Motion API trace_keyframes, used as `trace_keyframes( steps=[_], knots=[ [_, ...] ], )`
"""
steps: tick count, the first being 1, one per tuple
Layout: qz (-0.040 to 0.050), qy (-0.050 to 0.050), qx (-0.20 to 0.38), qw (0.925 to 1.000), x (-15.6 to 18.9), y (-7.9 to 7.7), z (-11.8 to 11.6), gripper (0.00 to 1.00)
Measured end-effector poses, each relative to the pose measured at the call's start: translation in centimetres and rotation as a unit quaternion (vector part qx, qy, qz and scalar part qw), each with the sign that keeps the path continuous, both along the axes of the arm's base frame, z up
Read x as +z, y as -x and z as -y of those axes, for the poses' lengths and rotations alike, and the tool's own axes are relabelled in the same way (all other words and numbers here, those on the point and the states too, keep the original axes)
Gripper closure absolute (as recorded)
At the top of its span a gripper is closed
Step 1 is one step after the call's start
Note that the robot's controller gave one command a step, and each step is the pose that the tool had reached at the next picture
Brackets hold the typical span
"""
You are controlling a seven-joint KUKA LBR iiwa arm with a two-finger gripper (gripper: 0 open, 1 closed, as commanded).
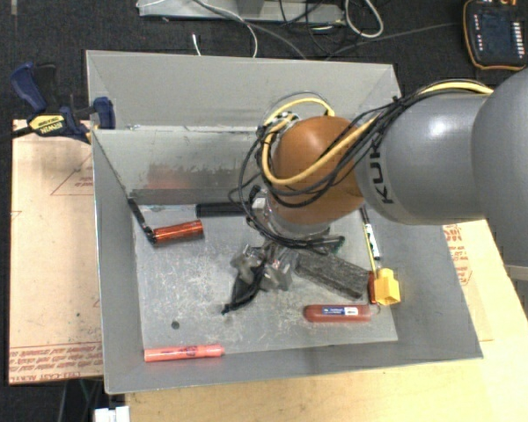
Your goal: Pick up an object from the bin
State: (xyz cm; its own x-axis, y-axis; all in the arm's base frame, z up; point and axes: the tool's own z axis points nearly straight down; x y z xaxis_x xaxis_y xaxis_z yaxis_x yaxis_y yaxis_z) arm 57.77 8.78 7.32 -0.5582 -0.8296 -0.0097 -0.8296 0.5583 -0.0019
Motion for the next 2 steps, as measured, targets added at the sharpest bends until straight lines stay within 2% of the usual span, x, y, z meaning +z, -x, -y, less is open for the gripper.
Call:
trace_keyframes(
  steps=[2],
  knots=[
    [0.0001,-0.001,-0.001,1.0000,2.4,0.1,-0.1,1.00]
  ],
)
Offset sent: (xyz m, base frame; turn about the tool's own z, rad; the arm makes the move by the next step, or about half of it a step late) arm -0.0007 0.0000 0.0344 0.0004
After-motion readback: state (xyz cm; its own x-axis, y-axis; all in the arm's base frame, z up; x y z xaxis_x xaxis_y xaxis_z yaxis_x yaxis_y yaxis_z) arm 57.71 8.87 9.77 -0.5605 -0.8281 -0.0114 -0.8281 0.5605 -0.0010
